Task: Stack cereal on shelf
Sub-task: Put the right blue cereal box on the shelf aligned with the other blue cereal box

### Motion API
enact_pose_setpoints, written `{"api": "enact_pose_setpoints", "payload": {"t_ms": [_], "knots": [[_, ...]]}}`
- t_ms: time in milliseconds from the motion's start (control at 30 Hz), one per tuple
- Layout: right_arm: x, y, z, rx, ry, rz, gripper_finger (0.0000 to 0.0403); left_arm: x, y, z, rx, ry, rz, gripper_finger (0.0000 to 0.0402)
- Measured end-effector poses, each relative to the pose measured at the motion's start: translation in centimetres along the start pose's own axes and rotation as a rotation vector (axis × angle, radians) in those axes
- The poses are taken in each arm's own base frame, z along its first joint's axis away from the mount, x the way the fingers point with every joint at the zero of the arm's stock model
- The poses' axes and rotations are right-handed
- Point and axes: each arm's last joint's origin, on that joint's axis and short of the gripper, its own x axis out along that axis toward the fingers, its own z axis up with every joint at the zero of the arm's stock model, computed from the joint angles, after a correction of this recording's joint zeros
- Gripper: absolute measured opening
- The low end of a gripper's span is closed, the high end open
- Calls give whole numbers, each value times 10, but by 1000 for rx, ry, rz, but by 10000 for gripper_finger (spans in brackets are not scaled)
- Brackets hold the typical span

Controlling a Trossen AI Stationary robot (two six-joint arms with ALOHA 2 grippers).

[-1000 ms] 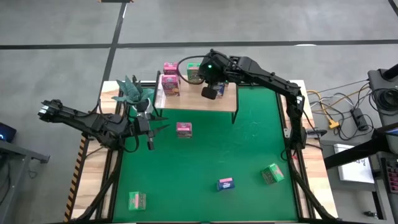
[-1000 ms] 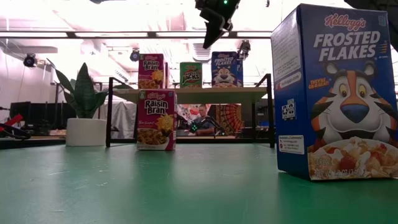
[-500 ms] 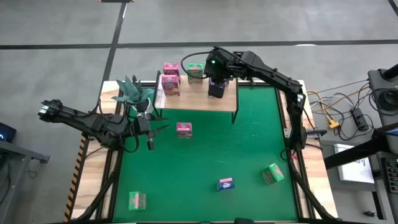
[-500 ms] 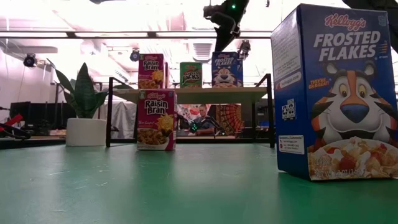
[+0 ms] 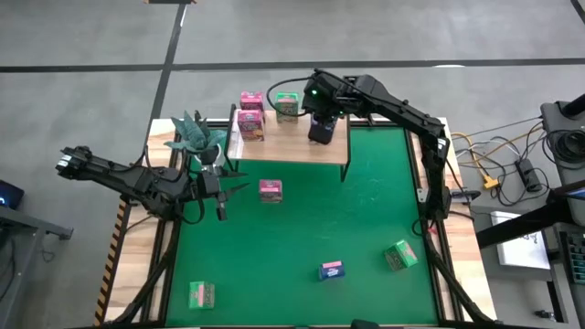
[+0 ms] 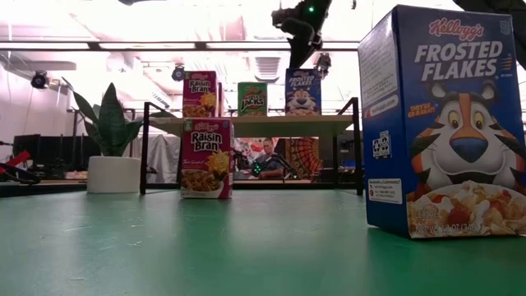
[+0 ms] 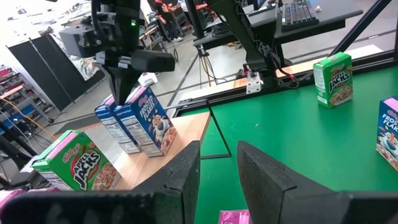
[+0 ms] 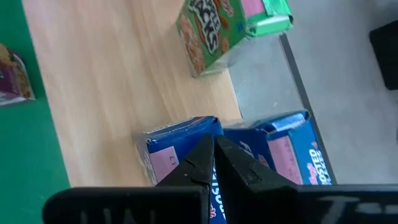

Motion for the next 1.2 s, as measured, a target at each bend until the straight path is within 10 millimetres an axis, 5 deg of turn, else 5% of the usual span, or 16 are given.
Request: {"api": "enact_pose_setpoints", "payload": {"t_ms": [1200], "knots": [[-2, 1, -3, -3, 39, -52, 9, 0, 0, 0, 0, 0, 0, 88]]}}
